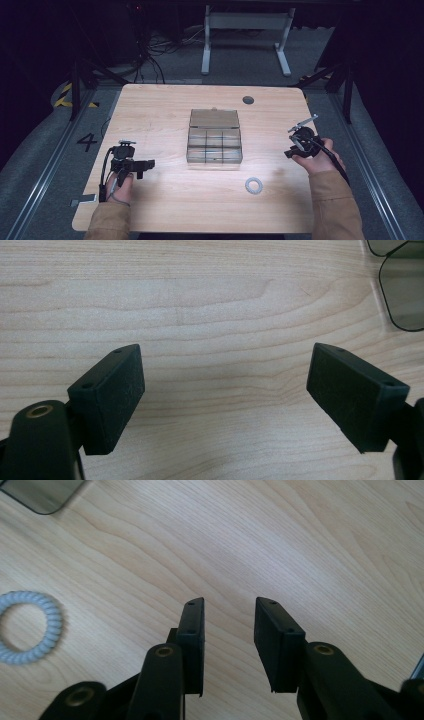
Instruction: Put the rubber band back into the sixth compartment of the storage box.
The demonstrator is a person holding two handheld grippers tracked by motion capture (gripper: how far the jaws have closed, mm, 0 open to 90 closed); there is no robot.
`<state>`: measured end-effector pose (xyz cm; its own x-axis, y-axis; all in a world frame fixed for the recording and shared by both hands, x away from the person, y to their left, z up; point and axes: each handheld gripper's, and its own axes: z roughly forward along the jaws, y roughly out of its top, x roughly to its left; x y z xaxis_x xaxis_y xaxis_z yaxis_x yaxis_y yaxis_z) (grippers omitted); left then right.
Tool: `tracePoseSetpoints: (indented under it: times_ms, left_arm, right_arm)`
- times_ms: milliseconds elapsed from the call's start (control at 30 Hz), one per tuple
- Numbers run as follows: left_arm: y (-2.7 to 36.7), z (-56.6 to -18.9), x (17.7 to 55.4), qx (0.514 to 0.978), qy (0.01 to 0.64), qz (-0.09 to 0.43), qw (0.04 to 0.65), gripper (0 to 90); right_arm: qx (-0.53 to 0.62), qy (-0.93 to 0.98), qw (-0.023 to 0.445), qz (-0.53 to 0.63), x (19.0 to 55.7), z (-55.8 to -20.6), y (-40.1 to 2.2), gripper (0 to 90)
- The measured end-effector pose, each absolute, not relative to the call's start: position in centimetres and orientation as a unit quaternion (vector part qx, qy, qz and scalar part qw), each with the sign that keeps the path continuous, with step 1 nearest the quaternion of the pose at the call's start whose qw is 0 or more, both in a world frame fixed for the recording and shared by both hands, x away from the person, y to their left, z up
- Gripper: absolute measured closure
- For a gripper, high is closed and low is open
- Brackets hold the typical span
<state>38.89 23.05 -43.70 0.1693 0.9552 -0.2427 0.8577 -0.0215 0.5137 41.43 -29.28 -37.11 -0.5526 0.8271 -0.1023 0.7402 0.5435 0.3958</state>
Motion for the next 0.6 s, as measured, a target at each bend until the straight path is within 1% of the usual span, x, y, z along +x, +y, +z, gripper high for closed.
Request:
tracePoseSetpoints:
  times_ms: [167, 400, 500, 600]
  left_arm:
    - [22.8, -43.7, 39.1, 0.711, 0.637, 0.084, 0.285, 16.1]
    - [22.6, -43.6, 39.3, 0.711, 0.636, 0.083, 0.287, 16.1]
    - [22.4, -43.7, 39.4, 0.714, 0.633, 0.082, 0.287, 16.1]
    - [22.4, -43.6, 39.4, 0.716, 0.631, 0.082, 0.286, 16.1]
  right_arm:
    - [0.442, 0.873, 0.134, 0.158, 41.0, -37.1, -28.7, 64.5]
    - [0.420, 0.881, 0.140, 0.167, 40.2, -36.9, -27.9, 62.8]
    - [0.404, 0.891, 0.120, 0.172, 39.9, -37.0, -27.5, 62.3]
    - [0.395, 0.895, 0.113, 0.175, 39.8, -36.9, -27.3, 62.0]
